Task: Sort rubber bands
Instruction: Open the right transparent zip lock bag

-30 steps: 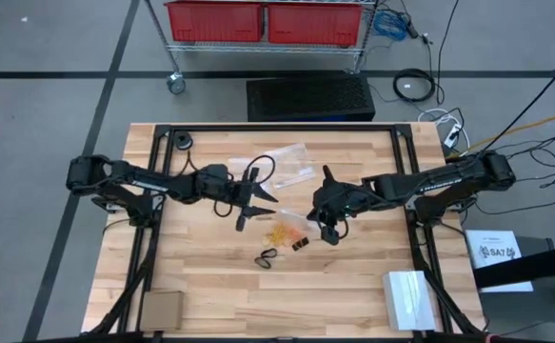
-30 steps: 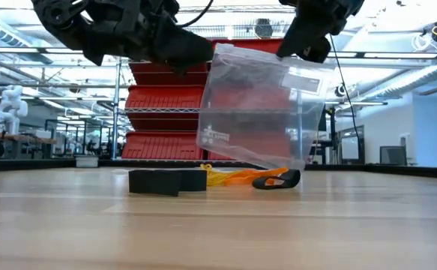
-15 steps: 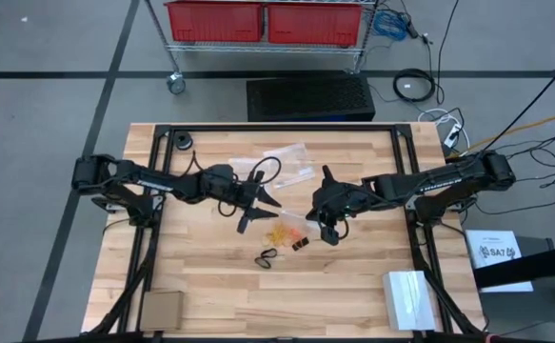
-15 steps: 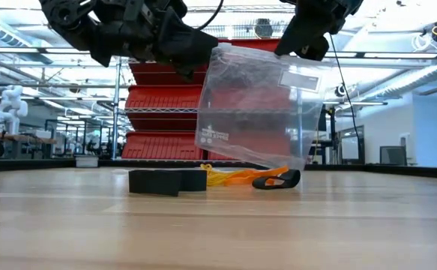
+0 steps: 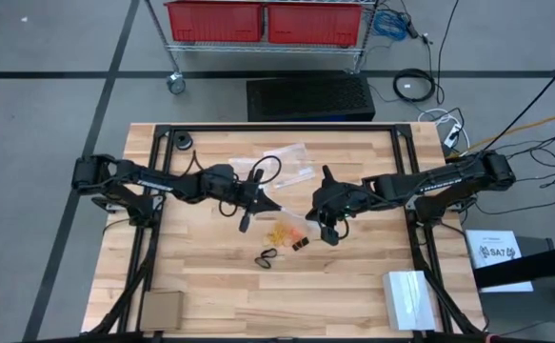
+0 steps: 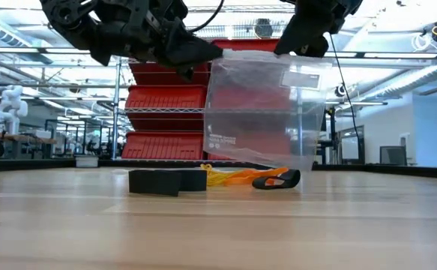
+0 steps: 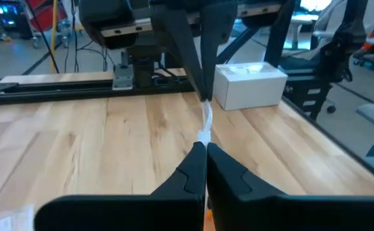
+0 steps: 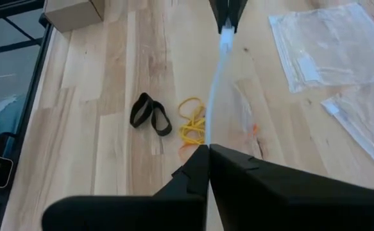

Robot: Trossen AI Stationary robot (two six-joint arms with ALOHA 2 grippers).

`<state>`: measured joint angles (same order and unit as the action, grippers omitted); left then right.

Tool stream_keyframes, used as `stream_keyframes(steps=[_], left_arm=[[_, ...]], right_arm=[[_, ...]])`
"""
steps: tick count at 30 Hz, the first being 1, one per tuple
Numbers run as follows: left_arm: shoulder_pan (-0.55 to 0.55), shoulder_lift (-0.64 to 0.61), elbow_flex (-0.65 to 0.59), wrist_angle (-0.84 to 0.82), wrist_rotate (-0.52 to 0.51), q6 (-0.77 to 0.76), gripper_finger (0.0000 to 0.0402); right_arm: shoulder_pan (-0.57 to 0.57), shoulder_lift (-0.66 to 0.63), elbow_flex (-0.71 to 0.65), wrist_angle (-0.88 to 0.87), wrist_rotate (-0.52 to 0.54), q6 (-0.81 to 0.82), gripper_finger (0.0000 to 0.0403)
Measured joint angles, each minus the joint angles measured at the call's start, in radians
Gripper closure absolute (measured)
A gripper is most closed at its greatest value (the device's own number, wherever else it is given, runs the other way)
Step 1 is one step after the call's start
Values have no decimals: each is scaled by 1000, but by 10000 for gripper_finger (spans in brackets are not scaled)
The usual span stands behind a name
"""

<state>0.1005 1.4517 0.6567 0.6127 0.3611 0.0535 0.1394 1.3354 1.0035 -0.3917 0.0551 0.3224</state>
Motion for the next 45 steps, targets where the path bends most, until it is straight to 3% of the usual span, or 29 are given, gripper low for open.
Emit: stream_keyframes(steps=[12, 17, 38, 45], left_arm=[[-1, 0, 0, -17, -78, 86, 398], [-1, 0, 0, -19, -78, 86, 399], [-1, 0, -1, -32, -83, 84, 400], [-1, 0, -1, -31, -107, 83, 400]], right_arm=[[-21, 53, 2, 235, 44, -31, 292], [-62, 126, 2, 254, 50, -81, 273], [-106, 174, 2, 321, 21, -105, 325], [-106, 174, 2, 322, 21, -109, 367]])
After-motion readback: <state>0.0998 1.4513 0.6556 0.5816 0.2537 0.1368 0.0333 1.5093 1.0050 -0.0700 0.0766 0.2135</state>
